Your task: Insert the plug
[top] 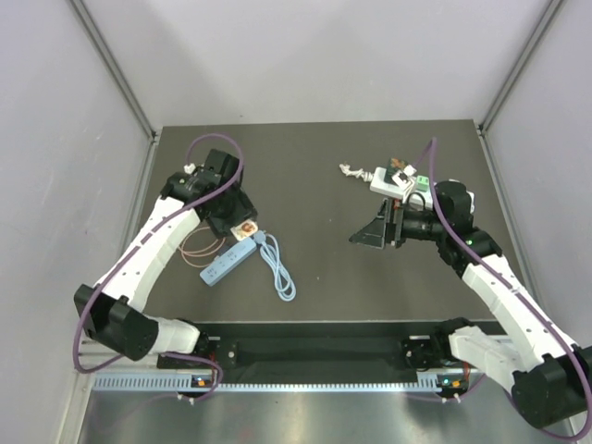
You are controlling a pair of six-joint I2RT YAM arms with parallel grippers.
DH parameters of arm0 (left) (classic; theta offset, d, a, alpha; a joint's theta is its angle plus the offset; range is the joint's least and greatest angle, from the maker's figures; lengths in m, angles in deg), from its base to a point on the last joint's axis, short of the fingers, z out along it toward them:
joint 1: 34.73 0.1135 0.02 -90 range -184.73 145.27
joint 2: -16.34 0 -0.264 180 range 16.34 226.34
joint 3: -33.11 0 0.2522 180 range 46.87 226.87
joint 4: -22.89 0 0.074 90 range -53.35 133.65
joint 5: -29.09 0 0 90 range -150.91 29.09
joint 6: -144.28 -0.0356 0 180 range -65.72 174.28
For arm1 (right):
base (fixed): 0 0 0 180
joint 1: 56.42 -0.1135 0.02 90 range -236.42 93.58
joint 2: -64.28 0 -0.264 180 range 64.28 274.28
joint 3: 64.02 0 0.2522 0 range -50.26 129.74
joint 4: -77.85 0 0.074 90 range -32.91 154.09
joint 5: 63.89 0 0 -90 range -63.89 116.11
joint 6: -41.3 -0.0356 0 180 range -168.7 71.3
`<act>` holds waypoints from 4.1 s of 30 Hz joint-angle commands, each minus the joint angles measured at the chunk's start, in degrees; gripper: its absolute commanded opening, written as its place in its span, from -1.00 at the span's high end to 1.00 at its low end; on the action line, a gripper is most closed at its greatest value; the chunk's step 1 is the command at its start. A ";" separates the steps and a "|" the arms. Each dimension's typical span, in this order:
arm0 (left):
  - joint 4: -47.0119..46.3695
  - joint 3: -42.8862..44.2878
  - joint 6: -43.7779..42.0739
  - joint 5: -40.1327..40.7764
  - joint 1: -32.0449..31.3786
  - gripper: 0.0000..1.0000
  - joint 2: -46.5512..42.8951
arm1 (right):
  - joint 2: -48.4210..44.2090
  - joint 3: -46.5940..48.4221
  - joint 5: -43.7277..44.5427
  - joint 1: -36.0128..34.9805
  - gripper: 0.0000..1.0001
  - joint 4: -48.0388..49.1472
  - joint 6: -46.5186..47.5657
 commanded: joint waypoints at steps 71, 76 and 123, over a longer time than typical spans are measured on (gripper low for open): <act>12.55 -10.29 -16.31 -19.39 35.83 1.00 15.47 | -8.07 3.68 2.89 0.64 -0.99 -7.45 5.18; 12.29 -10.20 -16.67 -18.95 35.74 1.00 15.12 | -7.55 3.24 3.42 0.64 -0.99 -7.37 5.44; 6.67 -11.78 -19.48 -17.89 35.92 1.00 23.91 | -7.37 4.47 4.91 0.64 -0.99 -9.47 7.37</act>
